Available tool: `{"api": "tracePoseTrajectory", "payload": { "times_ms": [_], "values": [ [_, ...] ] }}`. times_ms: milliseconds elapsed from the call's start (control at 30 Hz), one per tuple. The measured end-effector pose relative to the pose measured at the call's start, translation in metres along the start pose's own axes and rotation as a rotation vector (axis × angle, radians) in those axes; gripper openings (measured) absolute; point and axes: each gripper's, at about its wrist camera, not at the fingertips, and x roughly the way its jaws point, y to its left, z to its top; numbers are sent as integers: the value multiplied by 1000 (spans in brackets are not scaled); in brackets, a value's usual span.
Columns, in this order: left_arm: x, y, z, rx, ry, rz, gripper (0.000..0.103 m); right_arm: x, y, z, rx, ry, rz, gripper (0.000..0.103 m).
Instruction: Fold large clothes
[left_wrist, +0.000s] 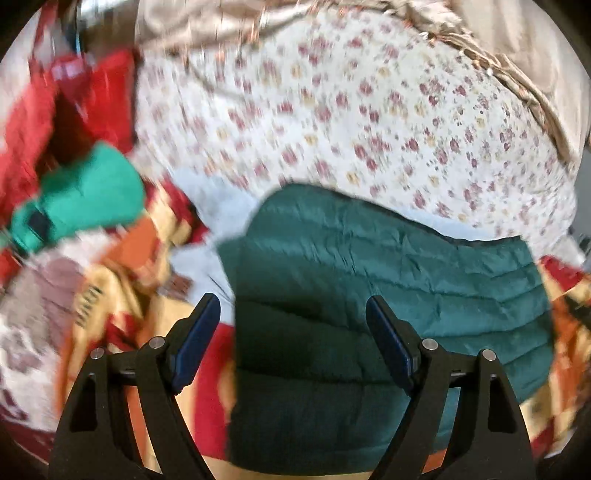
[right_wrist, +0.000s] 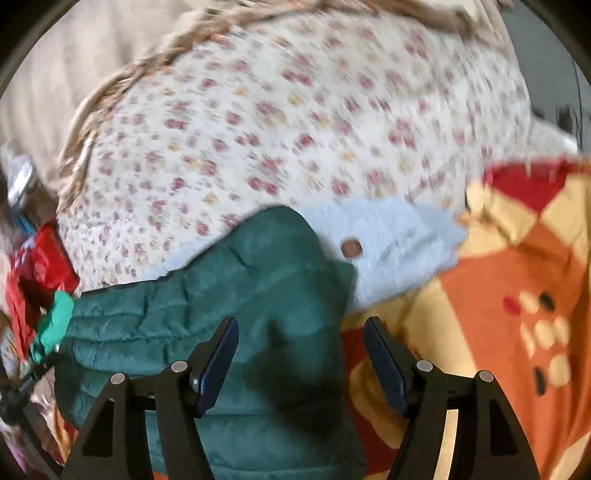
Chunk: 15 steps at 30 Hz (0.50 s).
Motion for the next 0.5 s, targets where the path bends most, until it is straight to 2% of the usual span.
{"api": "tracePoseTrajectory", "payload": {
  "times_ms": [67, 167, 367, 500],
  "values": [
    [-12, -5, -4, 59, -66, 69, 82, -10, 26, 0, -86, -22, 4, 68],
    [-19, -12, -11, 123, -116, 132, 82, -12, 58, -4, -184, -17, 29, 68],
    [-13, -18, -18, 160, -118, 204, 82, 29, 102, -24, -272, 88, 48, 69],
    [-15, -21, -22, 178, -124, 216, 82, 69, 104, -42, -301, 162, -28, 69]
  ]
}}
